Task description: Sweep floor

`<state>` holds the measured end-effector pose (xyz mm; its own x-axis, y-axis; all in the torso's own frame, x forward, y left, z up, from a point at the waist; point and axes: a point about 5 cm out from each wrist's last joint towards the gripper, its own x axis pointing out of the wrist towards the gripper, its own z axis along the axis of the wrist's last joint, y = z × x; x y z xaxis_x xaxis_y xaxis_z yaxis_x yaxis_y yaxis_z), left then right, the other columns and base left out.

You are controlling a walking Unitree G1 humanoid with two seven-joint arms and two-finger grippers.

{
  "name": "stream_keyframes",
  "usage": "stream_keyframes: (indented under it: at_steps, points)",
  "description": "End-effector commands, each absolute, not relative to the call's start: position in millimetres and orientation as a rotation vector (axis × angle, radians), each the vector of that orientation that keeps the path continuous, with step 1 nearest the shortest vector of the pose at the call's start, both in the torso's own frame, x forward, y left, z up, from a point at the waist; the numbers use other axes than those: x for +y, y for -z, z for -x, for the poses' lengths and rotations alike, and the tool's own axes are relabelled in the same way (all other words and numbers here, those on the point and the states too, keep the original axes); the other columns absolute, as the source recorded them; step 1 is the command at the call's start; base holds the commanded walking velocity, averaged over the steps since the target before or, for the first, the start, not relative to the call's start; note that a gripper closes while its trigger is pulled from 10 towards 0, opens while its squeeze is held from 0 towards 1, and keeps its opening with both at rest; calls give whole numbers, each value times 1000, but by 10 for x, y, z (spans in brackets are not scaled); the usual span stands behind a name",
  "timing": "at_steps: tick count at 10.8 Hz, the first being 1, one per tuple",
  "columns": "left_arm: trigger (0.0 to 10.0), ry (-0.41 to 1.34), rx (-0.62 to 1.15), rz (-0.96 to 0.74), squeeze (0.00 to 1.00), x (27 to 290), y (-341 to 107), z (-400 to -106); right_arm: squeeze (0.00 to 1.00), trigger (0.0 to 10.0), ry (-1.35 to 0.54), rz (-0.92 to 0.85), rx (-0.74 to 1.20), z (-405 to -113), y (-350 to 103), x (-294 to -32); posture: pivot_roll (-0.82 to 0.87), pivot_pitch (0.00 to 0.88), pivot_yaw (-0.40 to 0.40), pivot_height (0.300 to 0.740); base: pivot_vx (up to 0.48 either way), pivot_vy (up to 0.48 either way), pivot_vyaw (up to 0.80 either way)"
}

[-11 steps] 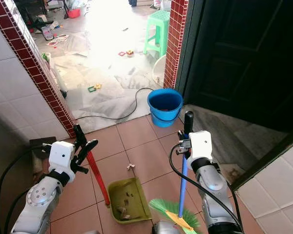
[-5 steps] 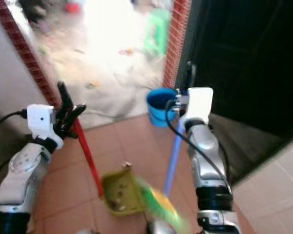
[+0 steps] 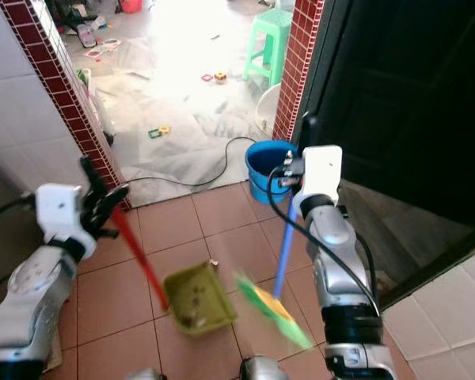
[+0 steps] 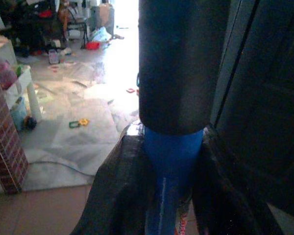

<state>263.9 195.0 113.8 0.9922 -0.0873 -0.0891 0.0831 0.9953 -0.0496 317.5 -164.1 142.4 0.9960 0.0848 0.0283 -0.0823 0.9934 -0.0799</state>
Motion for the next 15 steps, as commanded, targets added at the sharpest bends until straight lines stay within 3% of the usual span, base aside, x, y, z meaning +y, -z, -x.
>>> stream_keyframes:
  at_steps: [1, 4, 9, 15]
  points:
    - [10000, 44, 6, 77, 0, 2016, -1330, -2653, 0, 10000, -108, 115, -90, -3203, -1565, -1590, -22, 0, -5, 740, 0, 0, 800]
    - [10000, 13, -98, 61, 0, 2011, -1517, -2691, 0, 10000, -111, 150, -119, -3253, -1623, -1544, -14, 5, -9, 740, 0, 0, 735]
    - [10000, 45, -141, 1, 0, 1949, -1565, -2790, 0, 10000, -59, 318, -262, -3270, -1857, -1556, -23, 24, -8, 740, 0, 0, 0]
    - [10000, 92, -146, 9, 0, 1873, -1565, -2806, 0, 10000, -75, 322, -273, -3278, -1845, -1471, -13, 45, -7, 740, 401, 0, 0]
